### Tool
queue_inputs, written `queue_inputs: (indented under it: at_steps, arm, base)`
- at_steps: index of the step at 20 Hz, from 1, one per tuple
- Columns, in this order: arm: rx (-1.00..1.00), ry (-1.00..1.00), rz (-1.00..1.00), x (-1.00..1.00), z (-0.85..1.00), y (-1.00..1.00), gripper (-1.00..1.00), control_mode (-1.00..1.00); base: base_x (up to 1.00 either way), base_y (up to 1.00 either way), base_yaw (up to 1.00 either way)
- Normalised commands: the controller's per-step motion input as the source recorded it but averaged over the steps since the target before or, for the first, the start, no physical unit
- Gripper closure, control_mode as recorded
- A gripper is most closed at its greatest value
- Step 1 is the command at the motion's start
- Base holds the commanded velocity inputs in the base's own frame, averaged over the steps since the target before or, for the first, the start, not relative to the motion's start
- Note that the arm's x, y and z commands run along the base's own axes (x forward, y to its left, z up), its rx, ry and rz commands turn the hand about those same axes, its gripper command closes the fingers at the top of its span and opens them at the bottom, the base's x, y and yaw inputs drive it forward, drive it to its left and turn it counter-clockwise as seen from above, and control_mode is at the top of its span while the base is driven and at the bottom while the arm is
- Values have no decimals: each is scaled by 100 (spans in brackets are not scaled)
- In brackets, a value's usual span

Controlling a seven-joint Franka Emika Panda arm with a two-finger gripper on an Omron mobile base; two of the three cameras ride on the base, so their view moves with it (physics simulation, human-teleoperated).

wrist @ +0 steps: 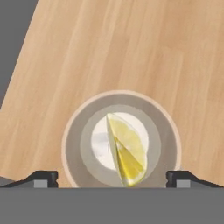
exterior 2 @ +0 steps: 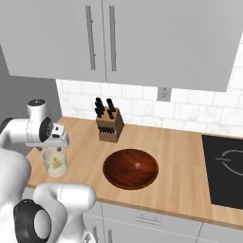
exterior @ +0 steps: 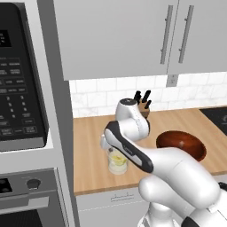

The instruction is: Grab a lemon wedge from the fridge and one ice cube from the ice bowl, and put them in the glass of lemonade.

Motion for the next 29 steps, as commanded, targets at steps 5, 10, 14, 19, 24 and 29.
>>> queue_inputs:
  at_steps: [5,10,14,19,24,29]
  arm:
    - [2,-3,0,-21,2,0,-100,-100]
    - [9,-12,0,-61,0,-17,-100,-100]
    - [2,-5,-3,-57,46,-23,-100,-100]
    - [0,0,-3,-15,99,-41,-100,-100]
    - [0,0,0,-13,100,-59,-100,-100]
    - [4,-3,-2,-38,68,-79,-100,-100]
  base:
    - [0,0,0]
    - [0,0,0]
    - [0,0,0]
    - [0,0,0]
    - [0,0,0]
    - [0,0,0]
